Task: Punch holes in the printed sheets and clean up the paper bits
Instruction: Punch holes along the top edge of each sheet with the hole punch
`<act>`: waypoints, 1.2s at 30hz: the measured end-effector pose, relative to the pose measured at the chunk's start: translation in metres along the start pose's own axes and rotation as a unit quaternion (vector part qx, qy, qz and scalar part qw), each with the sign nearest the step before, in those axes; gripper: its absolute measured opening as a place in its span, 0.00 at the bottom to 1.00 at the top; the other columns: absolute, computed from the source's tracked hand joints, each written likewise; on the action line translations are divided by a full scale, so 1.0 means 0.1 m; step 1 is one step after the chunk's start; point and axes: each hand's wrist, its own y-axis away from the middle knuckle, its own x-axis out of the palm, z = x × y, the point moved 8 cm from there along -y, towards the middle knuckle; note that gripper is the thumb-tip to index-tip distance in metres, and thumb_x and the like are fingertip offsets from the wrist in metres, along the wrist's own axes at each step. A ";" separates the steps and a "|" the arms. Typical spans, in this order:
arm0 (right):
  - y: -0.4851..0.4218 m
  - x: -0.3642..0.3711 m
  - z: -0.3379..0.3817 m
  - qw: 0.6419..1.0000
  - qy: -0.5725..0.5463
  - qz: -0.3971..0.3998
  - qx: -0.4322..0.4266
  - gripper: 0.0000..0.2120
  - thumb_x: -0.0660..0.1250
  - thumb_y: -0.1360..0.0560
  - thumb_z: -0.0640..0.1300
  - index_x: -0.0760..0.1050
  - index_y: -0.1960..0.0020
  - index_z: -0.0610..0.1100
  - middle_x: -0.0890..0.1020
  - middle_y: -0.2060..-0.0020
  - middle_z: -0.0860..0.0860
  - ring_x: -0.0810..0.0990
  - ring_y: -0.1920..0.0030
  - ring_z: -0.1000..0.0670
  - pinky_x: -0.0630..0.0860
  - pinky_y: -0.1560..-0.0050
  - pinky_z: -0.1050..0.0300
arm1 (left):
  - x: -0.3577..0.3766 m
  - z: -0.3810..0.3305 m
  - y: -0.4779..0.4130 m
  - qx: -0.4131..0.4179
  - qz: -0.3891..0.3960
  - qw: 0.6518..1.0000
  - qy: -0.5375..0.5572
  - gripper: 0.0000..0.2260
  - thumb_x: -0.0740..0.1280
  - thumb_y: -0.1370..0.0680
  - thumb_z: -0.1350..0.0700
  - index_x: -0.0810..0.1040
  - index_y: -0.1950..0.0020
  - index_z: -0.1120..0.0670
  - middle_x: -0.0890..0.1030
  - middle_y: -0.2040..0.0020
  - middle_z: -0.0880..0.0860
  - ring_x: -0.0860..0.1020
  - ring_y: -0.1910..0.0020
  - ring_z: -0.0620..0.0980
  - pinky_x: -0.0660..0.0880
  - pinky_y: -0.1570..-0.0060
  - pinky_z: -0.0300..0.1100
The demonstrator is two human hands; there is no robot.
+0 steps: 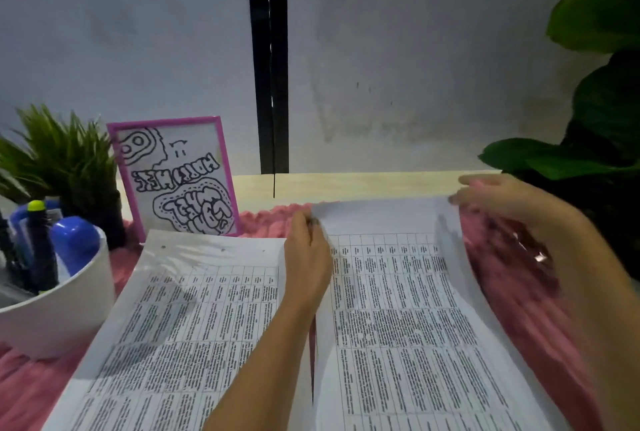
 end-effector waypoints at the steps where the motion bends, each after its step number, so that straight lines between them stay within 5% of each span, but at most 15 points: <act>1: 0.08 0.08 -0.15 0.998 -0.009 0.056 -0.005 0.29 0.74 0.32 0.55 0.72 0.32 0.58 0.74 0.31 0.48 0.76 0.39 0.45 0.71 0.36 0.47 | 0.00 0.00 0.00 -0.001 0.005 1.000 0.007 0.07 0.54 0.16 0.59 0.71 0.49 0.54 0.73 0.54 0.51 0.72 0.56 0.46 0.72 0.54 0.39; 4: 0.19 0.25 -0.41 0.986 -0.113 0.110 -0.049 0.37 0.77 0.42 0.59 0.71 0.34 0.69 0.75 0.33 0.41 0.76 0.39 0.33 0.69 0.34 0.32 | 0.03 0.00 -0.01 -0.025 0.033 0.998 0.047 0.07 0.58 0.17 0.56 0.73 0.48 0.57 0.77 0.53 0.56 0.76 0.55 0.55 0.76 0.52 0.48; 8: 0.24 0.22 -0.27 0.979 -0.157 0.033 -0.124 0.32 0.73 0.34 0.47 0.71 0.34 0.69 0.76 0.37 0.52 0.76 0.38 0.50 0.71 0.33 0.45 | 0.06 -0.03 0.00 -0.029 0.064 0.994 0.078 0.05 0.69 0.22 0.57 0.77 0.53 0.46 0.84 0.53 0.49 0.83 0.52 0.50 0.79 0.56 0.43; 13: 0.25 0.29 -0.17 0.976 -0.139 0.024 -0.164 0.31 0.70 0.28 0.36 0.70 0.32 0.62 0.73 0.51 0.62 0.73 0.51 0.61 0.71 0.40 0.54 | 0.11 -0.01 0.01 -0.040 0.091 0.991 0.089 0.06 0.71 0.24 0.59 0.80 0.52 0.47 0.85 0.52 0.53 0.84 0.52 0.55 0.81 0.50 0.59; 18: 0.17 0.31 -0.24 0.986 -0.075 0.034 -0.148 0.27 0.71 0.28 0.40 0.73 0.31 0.55 0.73 0.34 0.57 0.71 0.34 0.52 0.67 0.33 0.49 | 0.11 -0.03 0.01 -0.029 0.095 0.989 0.113 0.07 0.68 0.22 0.62 0.79 0.46 0.53 0.86 0.52 0.54 0.85 0.52 0.57 0.82 0.52 0.55; 24: 0.18 0.27 -0.24 0.983 -0.106 0.048 -0.142 0.34 0.71 0.28 0.38 0.67 0.28 0.60 0.72 0.34 0.52 0.72 0.35 0.50 0.68 0.32 0.48 | 0.07 -0.01 0.01 -0.037 0.087 0.986 0.139 0.06 0.67 0.22 0.62 0.77 0.45 0.56 0.85 0.51 0.56 0.84 0.51 0.59 0.80 0.48 0.59; 26: 0.16 0.30 -0.23 0.982 -0.104 0.063 -0.146 0.29 0.71 0.28 0.39 0.72 0.31 0.59 0.72 0.35 0.55 0.71 0.35 0.53 0.67 0.34 0.52 | 0.07 -0.04 0.02 -0.028 0.090 0.986 0.141 0.07 0.67 0.22 0.62 0.77 0.44 0.57 0.85 0.50 0.57 0.84 0.51 0.58 0.81 0.49 0.58; 29: 0.15 0.27 -0.24 0.981 -0.114 0.049 -0.150 0.22 0.72 0.29 0.40 0.78 0.40 0.61 0.78 0.42 0.57 0.76 0.41 0.57 0.69 0.39 0.55 | 0.05 -0.04 0.01 -0.022 0.082 0.987 0.135 0.06 0.68 0.22 0.62 0.78 0.45 0.56 0.85 0.51 0.55 0.84 0.51 0.58 0.81 0.52 0.55; 33: 0.14 0.22 -0.30 0.981 -0.141 0.045 -0.126 0.20 0.72 0.29 0.44 0.78 0.38 0.57 0.83 0.53 0.56 0.78 0.61 0.59 0.71 0.53 0.60 | 0.09 -0.04 0.03 -0.008 0.085 0.989 0.119 0.05 0.67 0.21 0.58 0.80 0.46 0.54 0.85 0.52 0.59 0.84 0.54 0.61 0.82 0.54 0.56; 36: 0.12 0.26 -0.35 0.987 -0.100 0.051 -0.114 0.19 0.72 0.29 0.42 0.80 0.39 0.54 0.78 0.39 0.53 0.76 0.42 0.54 0.68 0.41 0.54 | 0.09 -0.04 0.04 -0.015 0.075 0.989 0.126 0.06 0.64 0.19 0.59 0.79 0.46 0.52 0.84 0.51 0.60 0.84 0.54 0.60 0.82 0.54 0.57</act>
